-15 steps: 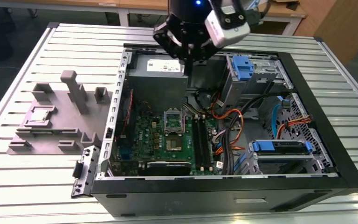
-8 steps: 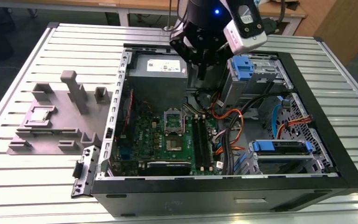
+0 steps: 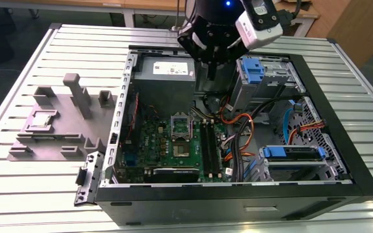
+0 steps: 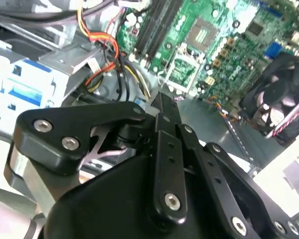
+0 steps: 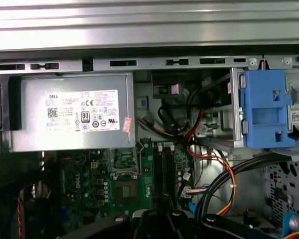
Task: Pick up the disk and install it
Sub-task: 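Insert the first disk wire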
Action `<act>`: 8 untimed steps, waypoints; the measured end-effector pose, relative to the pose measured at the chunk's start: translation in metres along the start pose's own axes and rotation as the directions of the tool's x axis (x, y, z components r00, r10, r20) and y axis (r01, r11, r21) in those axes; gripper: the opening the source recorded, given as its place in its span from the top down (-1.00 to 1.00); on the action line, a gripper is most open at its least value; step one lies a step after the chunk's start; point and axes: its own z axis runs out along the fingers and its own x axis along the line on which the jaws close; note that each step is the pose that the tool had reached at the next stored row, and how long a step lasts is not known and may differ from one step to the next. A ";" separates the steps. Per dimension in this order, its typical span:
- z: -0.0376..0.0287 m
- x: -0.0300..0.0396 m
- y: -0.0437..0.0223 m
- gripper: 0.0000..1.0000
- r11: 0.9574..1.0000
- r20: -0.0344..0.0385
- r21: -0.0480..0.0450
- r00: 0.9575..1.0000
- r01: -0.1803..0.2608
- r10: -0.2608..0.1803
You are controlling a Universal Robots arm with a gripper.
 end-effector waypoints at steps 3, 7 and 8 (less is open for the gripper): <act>0.0020 -0.0003 -0.0039 0.80 1.000 0.007 0.008 1.000 0.001 -0.001; 0.0054 -0.0013 -0.0128 0.80 1.000 0.015 0.009 1.000 0.001 -0.001; 0.0063 -0.0027 -0.0139 0.80 1.000 0.016 0.009 1.000 0.001 -0.001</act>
